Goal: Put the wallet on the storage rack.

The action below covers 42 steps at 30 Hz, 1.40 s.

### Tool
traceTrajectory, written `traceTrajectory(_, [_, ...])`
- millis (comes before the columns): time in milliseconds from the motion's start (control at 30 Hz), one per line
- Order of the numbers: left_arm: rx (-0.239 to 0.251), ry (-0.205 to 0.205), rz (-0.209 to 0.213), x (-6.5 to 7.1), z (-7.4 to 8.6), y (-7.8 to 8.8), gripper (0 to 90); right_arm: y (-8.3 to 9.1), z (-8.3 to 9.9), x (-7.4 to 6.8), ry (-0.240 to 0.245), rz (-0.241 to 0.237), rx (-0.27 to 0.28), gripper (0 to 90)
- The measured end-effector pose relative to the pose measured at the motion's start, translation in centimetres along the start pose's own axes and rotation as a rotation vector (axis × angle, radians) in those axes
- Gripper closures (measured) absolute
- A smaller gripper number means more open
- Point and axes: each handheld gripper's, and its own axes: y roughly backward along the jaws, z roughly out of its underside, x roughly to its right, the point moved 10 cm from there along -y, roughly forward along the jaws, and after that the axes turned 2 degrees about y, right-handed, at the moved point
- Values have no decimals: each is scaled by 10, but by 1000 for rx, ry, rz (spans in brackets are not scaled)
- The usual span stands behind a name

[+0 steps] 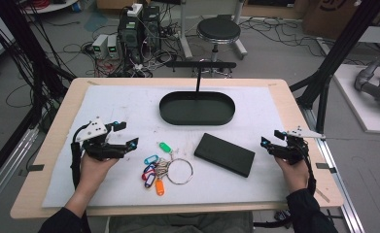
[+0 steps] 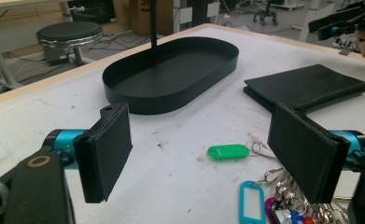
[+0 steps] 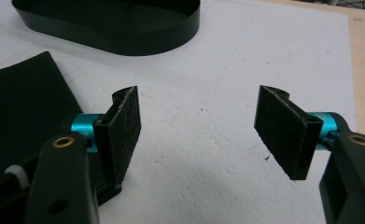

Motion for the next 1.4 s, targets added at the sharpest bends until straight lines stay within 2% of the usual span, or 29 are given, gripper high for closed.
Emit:
traceTrajectory(167, [-6,-15,30,11,-2,-8,216,1,-2,2,-1,10,20,320])
traceTrajectory(300, [-21,-32,49,19,-1,-17,216,7,0,-5,5,-19,23,316])
traceTrajectory(400, [-25,-42,44,19,-1,-18,216,13,0,-11,14,-65,33,318])
traceTrajectory(500, [-18,-36,36,17,-2,-17,216,19,4,-17,18,-97,22,328])
traceTrajectory(633, [-8,-32,34,15,-3,-15,216,24,8,-22,34,-100,7,350])
traceTrajectory(800, [-16,-35,29,15,-1,-16,216,18,15,-31,30,-134,-49,377])
traceTrajectory(900, [-20,-41,34,17,-1,-16,216,16,15,-36,56,-147,-61,377])
traceTrajectory(933, [-18,-42,40,18,-1,-16,216,17,13,-47,95,-179,-56,377])
traceTrajectory(967, [-20,-41,45,18,-1,-17,216,19,12,-54,114,-205,-54,377])
traceTrajectory(1033, [-25,-38,45,17,0,-18,216,20,12,-66,165,-240,-49,377])
traceTrajectory(1133, [-32,-34,39,14,2,-20,216,20,14,-78,211,-303,-57,374])
traceTrajectory(1267, [-31,-35,28,14,1,-18,216,22,20,-84,249,-344,-68,357])
traceTrajectory(1400, [-32,-31,21,13,1,-17,216,27,23,-84,266,-356,-62,346])
